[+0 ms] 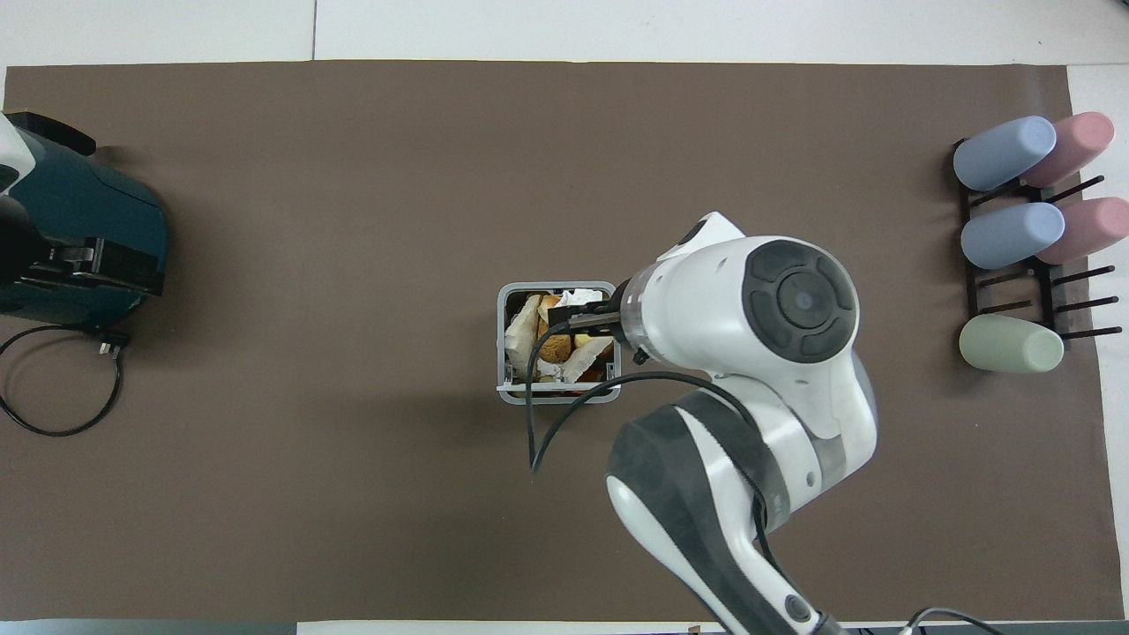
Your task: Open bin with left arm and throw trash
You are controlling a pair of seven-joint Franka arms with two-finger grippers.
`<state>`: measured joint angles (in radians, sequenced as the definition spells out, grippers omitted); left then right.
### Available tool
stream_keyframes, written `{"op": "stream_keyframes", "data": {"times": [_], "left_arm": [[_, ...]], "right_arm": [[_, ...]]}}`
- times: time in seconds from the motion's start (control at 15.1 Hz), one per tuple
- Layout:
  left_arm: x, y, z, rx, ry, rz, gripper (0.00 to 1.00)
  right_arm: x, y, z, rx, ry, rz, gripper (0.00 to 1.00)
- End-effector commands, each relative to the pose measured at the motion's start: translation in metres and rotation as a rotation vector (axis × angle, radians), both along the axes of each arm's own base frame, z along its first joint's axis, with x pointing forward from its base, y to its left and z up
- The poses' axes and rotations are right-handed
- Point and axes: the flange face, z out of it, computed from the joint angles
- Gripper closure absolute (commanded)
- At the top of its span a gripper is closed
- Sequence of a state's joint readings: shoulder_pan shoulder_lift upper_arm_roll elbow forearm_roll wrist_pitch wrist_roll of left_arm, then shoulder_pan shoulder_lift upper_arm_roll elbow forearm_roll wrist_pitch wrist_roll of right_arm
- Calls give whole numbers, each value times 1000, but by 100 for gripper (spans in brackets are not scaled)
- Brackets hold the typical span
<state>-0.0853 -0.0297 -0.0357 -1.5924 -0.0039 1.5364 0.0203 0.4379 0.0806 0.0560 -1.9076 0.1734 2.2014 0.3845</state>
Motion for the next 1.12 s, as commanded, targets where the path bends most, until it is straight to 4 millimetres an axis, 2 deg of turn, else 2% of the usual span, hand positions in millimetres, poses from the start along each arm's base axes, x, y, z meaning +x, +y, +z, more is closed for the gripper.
{"op": "stream_keyframes", "data": {"times": [0.0, 0.2, 0.4, 0.6, 1.06], "left_arm": [[-10, 1, 2, 33, -1, -12, 0], [-11, 0, 3, 31, -2, -10, 0], [-11, -1, 3, 31, -4, -9, 0], [-11, -1, 3, 31, -4, -7, 0], [-11, -1, 3, 31, -4, -7, 0]], "right_arm": [[15, -46, 13, -44, -35, -55, 0], [37, -113, 14, -83, -47, -102, 0], [39, -165, 23, -128, -16, -81, 0], [38, -216, 33, -164, 14, -137, 0], [30, -280, 77, -227, 62, -150, 0]]}}
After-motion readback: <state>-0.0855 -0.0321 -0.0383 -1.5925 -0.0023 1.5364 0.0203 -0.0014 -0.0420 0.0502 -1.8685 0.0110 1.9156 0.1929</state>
